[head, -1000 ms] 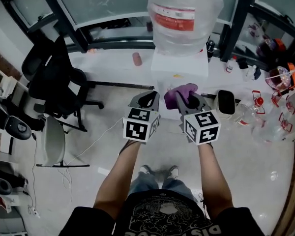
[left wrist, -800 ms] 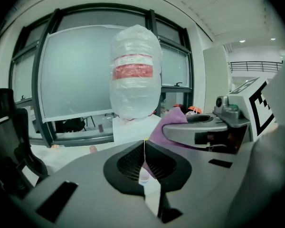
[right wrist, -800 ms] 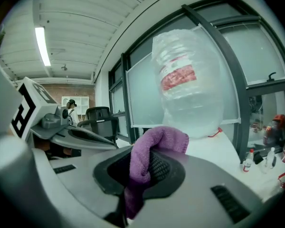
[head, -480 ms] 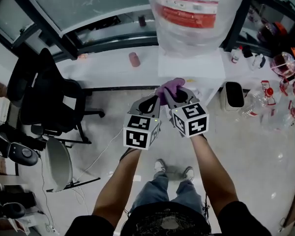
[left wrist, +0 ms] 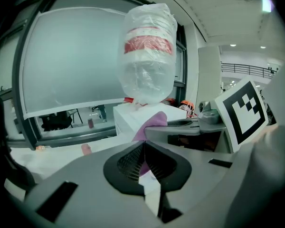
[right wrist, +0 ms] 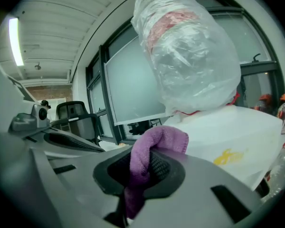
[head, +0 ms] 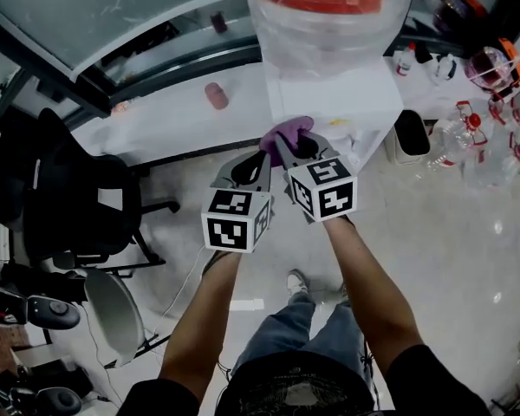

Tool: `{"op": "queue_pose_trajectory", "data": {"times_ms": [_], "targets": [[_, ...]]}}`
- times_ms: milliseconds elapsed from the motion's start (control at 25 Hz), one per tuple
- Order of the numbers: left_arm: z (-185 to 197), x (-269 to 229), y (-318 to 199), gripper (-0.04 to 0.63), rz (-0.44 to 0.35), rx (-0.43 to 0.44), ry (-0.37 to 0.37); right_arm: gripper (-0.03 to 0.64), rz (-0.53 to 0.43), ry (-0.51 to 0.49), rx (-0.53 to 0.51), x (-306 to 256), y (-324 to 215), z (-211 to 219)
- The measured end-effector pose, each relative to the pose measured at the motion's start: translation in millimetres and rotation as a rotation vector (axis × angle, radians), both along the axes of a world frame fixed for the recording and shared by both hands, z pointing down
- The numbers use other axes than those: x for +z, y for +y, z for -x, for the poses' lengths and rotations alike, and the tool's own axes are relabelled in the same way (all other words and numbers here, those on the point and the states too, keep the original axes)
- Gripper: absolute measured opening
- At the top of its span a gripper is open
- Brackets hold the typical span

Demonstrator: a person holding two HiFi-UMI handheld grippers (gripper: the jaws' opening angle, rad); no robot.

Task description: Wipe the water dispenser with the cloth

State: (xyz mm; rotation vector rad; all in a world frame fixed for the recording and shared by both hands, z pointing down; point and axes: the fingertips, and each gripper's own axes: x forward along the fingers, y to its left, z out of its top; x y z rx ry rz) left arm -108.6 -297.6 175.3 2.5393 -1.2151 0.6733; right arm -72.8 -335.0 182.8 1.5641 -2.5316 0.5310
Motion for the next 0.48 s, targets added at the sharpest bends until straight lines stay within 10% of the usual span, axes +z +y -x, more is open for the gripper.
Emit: {"op": "queue_pose_trajectory", "data": {"times_ms": [480], "targets": [[-60.0, 2.9, -2.3, 0.028, -0.011, 0.113, 0.016, 0.043, -0.005, -0.013, 0.117, 9.5, 8.9, -68.8]]}}
